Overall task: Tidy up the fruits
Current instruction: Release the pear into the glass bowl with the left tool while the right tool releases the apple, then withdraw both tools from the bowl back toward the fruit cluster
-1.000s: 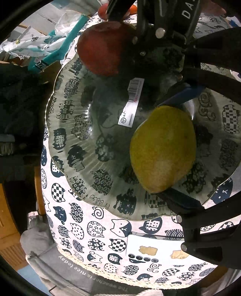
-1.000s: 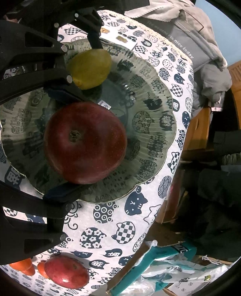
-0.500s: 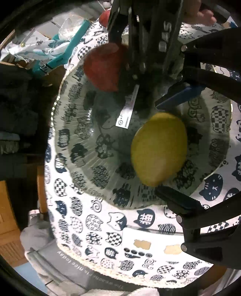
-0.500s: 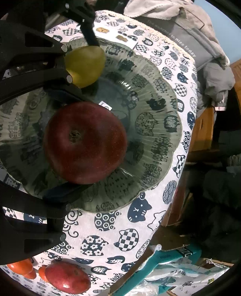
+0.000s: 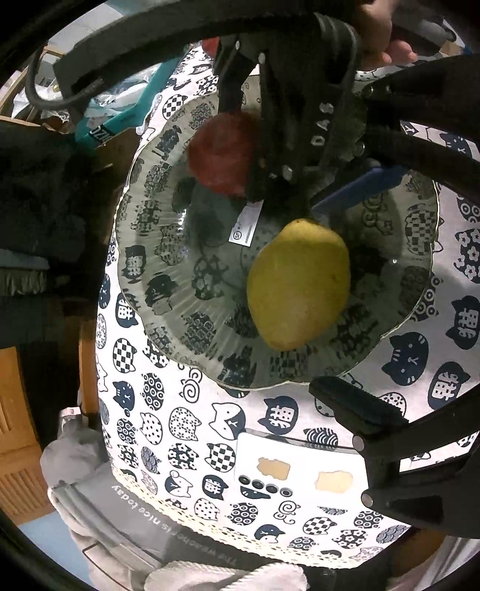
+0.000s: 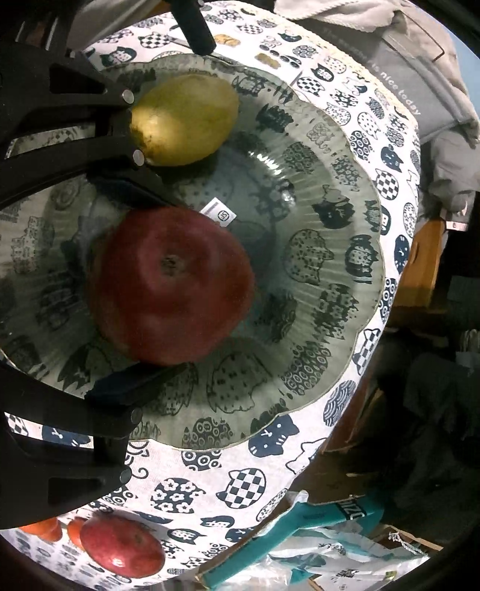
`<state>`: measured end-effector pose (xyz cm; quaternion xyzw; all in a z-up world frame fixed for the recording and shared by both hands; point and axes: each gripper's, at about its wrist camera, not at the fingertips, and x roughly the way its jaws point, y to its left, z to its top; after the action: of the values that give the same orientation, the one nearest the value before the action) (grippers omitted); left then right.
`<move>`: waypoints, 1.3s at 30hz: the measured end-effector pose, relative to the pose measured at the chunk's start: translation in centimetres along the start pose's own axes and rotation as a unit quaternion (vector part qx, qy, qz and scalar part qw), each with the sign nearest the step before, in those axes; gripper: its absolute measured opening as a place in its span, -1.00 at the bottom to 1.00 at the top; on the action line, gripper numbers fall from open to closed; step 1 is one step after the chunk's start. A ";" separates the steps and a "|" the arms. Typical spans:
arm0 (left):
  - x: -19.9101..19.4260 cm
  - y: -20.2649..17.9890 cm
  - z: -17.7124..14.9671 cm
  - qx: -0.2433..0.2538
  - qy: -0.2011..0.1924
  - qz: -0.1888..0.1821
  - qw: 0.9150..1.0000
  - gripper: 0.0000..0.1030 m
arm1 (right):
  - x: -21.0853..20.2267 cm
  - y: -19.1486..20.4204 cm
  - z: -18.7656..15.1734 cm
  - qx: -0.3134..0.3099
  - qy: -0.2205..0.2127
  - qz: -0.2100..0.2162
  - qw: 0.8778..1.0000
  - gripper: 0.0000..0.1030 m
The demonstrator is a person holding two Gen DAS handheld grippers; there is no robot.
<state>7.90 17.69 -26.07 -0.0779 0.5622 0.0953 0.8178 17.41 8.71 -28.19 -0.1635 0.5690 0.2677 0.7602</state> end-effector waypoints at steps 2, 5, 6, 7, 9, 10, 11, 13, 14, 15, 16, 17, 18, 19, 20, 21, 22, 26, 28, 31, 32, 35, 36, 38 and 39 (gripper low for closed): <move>-0.1 0.1 -0.1 -0.002 0.001 -0.001 1.000 0.75 | -0.3 -0.4 0.2 0.014 -0.004 0.010 1.000 0.52; -0.4 0.2 -0.1 -0.005 -0.002 -0.002 1.000 0.75 | -0.8 -0.8 0.3 0.023 -0.010 0.015 1.000 0.53; -0.6 0.3 -0.1 -0.006 -0.005 -0.004 1.000 0.75 | -1.1 -0.9 0.3 0.026 -0.013 0.018 0.999 0.53; -0.9 0.3 0.0 -0.008 -0.007 -0.006 1.000 0.75 | -1.6 -1.0 0.4 0.032 -0.020 0.024 0.999 0.53; -1.4 0.3 0.2 -0.011 -0.013 -0.009 1.000 0.75 | -2.7 -1.3 0.4 0.041 -0.034 0.030 0.998 0.53; -1.7 0.3 0.3 -0.012 -0.015 -0.011 1.000 0.75 | -3.4 -1.4 0.5 0.044 -0.042 0.034 0.998 0.53; -2.1 0.3 0.3 -0.014 -0.018 -0.013 1.000 0.75 | -4.1 -1.5 0.5 0.045 -0.050 0.036 0.997 0.53; -2.9 0.2 0.4 -0.016 -0.026 -0.019 0.999 0.75 | -5.6 -1.7 0.6 0.048 -0.063 0.035 0.996 0.53; -3.3 0.2 0.4 -0.017 -0.028 -0.021 0.999 0.75 | -6.2 -1.9 0.7 0.049 -0.069 0.032 0.996 0.54; -3.8 0.1 0.4 -0.017 -0.032 -0.024 0.999 0.75 | -7.0 -2.0 0.6 0.050 -0.076 0.028 0.995 0.53; -4.2 0.0 0.4 -0.017 -0.036 -0.026 0.999 0.75 | -7.8 -2.2 0.6 0.053 -0.083 0.024 0.995 0.53; -4.6 -0.1 0.5 -0.016 -0.040 -0.028 0.999 0.75 | -8.7 -2.5 0.4 0.056 -0.090 0.020 0.994 0.53; -5.2 -0.2 0.5 -0.016 -0.045 -0.030 0.998 0.75 | -9.3 -2.8 0.3 0.058 -0.095 0.018 0.994 0.53; -5.8 -0.3 0.5 -0.015 -0.050 -0.033 0.998 0.75 | -10.1 -3.0 0.1 0.061 -0.102 0.012 0.993 0.54; -6.1 -0.3 0.5 -0.015 -0.054 -0.034 0.998 0.75 | -11.0 -3.3 -0.2 0.063 -0.110 0.008 0.992 0.54; -6.9 -0.4 0.6 -0.015 -0.060 -0.036 0.997 0.75 | -11.6 -3.5 -0.4 0.065 -0.115 0.005 0.991 0.54; -7.4 -0.5 0.5 -0.015 -0.067 -0.037 0.997 0.75 | -12.5 -3.7 -0.6 0.067 -0.122 0.002 0.990 0.54; -10.2 -0.6 0.5 -0.016 -0.096 -0.038 0.995 0.75 | -15.4 -4.2 -1.8 0.074 -0.148 -0.010 0.986 0.54; -11.3 -0.6 0.5 -0.019 -0.104 -0.039 0.994 0.75 | -16.8 -4.4 -2.4 0.077 -0.160 -0.014 0.984 0.54; -13.3 -0.8 0.3 -0.017 -0.123 -0.034 0.992 0.75 | -18.9 -4.4 -3.3 0.079 -0.179 -0.019 0.981 0.54; -13.8 -0.8 0.3 -0.016 -0.129 -0.034 0.991 0.76 | -19.5 -4.4 -3.6 0.079 -0.184 -0.019 0.980 0.54; -15.8 -1.0 0.1 -0.016 -0.146 -0.036 0.988 0.78 | -21.6 -4.2 -4.6 0.073 -0.202 -0.024 0.976 0.54; -16.3 -1.0 0.1 -0.016 -0.152 -0.037 0.988 0.78 | -22.1 -4.2 -4.8 0.072 -0.207 -0.026 0.975 0.54; -17.5 -1.1 -0.1 -0.016 -0.164 -0.038 0.986 0.81 | -23.4 -4.1 -5.5 0.068 -0.218 -0.028 0.973 0.54; -18.0 -1.2 -0.1 -0.015 -0.170 -0.038 0.985 0.83 | -24.0 -4.1 -5.8 0.068 -0.223 -0.029 0.972 0.54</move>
<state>1.84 15.28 -9.30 -0.0942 0.4105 0.0844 0.9031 10.31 -3.07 -7.28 -0.0639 0.3967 0.2364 0.8847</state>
